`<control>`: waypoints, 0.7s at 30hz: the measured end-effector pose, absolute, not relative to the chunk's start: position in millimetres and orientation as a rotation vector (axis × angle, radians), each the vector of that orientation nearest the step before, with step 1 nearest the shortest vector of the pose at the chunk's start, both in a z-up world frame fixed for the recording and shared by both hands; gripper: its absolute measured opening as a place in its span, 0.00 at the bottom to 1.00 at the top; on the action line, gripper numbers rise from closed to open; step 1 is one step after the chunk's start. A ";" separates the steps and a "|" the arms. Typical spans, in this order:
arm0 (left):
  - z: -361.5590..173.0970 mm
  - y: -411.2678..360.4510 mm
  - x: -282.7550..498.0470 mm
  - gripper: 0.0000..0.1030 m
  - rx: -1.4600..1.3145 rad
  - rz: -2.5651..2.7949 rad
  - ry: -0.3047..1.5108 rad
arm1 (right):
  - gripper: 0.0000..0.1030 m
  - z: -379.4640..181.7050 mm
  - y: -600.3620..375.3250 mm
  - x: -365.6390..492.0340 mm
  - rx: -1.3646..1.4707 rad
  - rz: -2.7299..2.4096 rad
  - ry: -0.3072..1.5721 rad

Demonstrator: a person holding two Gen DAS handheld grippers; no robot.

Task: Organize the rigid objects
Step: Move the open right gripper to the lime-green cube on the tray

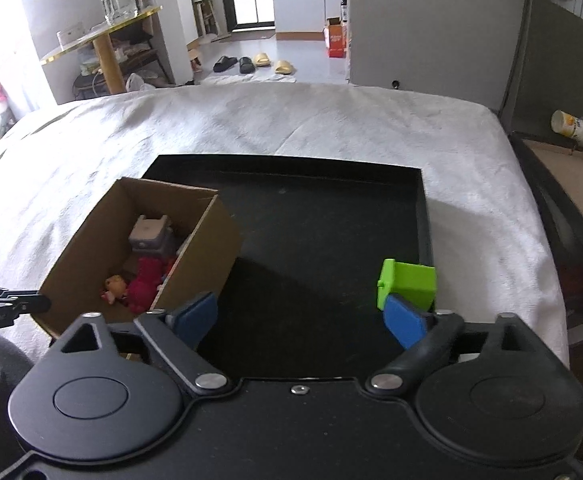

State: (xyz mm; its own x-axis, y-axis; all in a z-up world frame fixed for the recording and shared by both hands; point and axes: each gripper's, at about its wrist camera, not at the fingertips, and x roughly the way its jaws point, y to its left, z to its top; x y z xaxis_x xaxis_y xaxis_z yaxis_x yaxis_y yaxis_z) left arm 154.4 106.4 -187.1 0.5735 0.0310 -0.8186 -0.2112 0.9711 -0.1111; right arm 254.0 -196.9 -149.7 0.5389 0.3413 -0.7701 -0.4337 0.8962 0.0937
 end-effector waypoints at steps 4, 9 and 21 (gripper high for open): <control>-186.7 105.5 155.5 0.10 -0.201 0.152 0.956 | 1.00 -157.1 -209.5 259.6 -0.075 0.427 0.897; -185.7 102.3 155.3 0.11 -0.183 0.163 0.959 | 1.00 -166.9 -222.6 266.5 -0.002 0.413 0.915; -182.6 97.3 156.3 0.10 -0.173 0.196 0.950 | 1.00 -194.7 -244.7 291.4 0.145 0.341 0.949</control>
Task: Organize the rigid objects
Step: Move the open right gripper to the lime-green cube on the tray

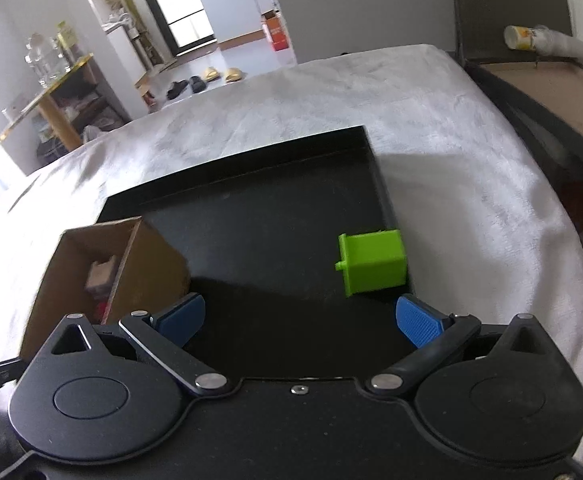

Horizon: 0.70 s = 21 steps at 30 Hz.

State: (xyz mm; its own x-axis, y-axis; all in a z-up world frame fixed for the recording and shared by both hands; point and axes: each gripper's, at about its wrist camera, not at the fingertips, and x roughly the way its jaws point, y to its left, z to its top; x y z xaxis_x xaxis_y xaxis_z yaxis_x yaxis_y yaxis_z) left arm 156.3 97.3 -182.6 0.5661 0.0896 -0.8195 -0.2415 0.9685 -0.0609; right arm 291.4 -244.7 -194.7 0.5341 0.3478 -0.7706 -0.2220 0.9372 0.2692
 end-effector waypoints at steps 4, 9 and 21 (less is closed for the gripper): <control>-183.8 96.1 158.0 0.10 -0.163 0.204 0.953 | 0.99 -201.7 -247.9 301.8 0.153 0.310 0.941; -185.2 95.1 159.4 0.10 -0.150 0.206 0.962 | 0.99 -207.8 -245.5 312.7 0.102 0.278 0.927; -187.6 95.9 162.3 0.10 -0.161 0.204 0.967 | 0.98 -239.3 -231.6 342.3 0.023 0.267 0.965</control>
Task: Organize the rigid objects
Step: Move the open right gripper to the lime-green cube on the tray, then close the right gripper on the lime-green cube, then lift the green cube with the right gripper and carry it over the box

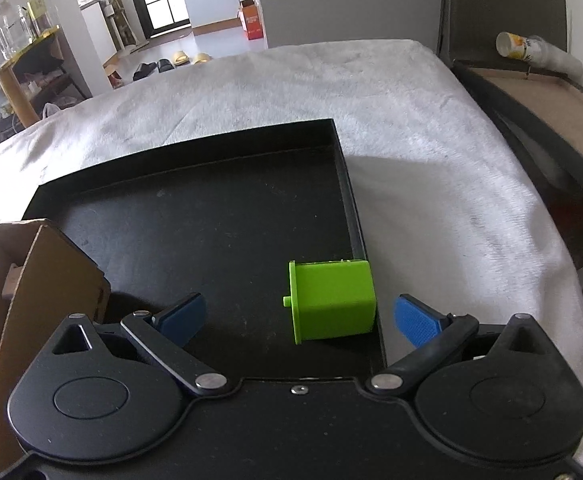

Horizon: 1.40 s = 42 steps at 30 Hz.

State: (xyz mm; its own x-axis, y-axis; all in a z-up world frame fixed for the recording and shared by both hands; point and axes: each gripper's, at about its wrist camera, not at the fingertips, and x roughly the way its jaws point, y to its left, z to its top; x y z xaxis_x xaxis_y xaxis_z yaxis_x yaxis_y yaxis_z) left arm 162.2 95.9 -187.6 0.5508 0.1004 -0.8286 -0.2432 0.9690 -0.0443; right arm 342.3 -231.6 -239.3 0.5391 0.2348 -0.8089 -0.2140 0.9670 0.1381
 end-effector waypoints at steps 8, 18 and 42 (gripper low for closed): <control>-186.9 96.0 160.8 0.10 -0.160 0.202 0.964 | 0.89 -246.9 -235.1 351.9 0.031 0.249 0.961; -186.2 98.7 159.3 0.10 -0.176 0.194 0.973 | 0.47 -238.5 -240.7 343.6 0.050 0.261 0.984; -183.4 101.7 153.3 0.10 -0.206 0.148 0.937 | 0.47 -176.3 -225.6 299.8 0.011 0.345 0.941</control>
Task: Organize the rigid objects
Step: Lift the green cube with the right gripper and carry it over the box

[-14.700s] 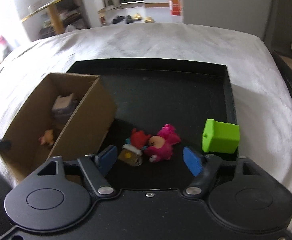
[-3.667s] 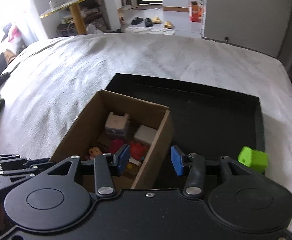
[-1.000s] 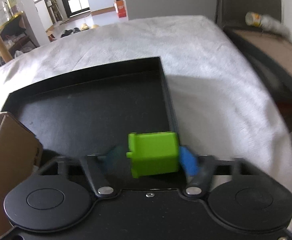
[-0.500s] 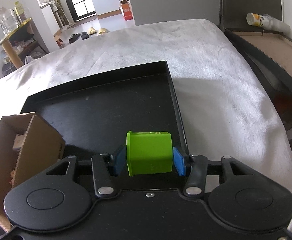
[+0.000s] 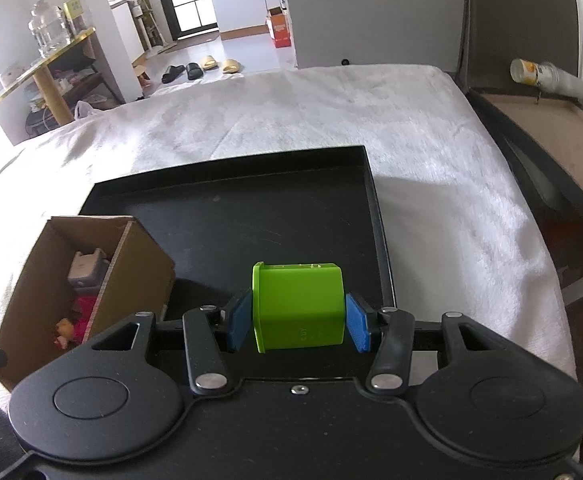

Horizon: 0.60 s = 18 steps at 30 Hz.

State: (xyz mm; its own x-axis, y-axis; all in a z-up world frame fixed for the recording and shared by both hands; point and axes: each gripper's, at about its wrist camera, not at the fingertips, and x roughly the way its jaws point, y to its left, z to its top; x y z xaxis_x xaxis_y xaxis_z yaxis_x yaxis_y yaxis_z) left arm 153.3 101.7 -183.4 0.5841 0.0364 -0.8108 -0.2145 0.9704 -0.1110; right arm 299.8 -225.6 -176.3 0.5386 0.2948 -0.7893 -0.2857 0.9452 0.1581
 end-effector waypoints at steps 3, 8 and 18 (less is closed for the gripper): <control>-183.8 102.3 152.9 0.10 -0.211 0.137 0.934 | 0.47 -167.9 -221.3 294.4 0.009 0.355 0.928; -183.4 104.3 151.1 0.10 -0.228 0.113 0.925 | 0.47 -155.8 -212.0 285.6 0.007 0.374 0.909; -183.0 103.8 149.9 0.10 -0.225 0.102 0.923 | 0.47 -129.1 -185.6 269.9 -0.058 0.431 0.879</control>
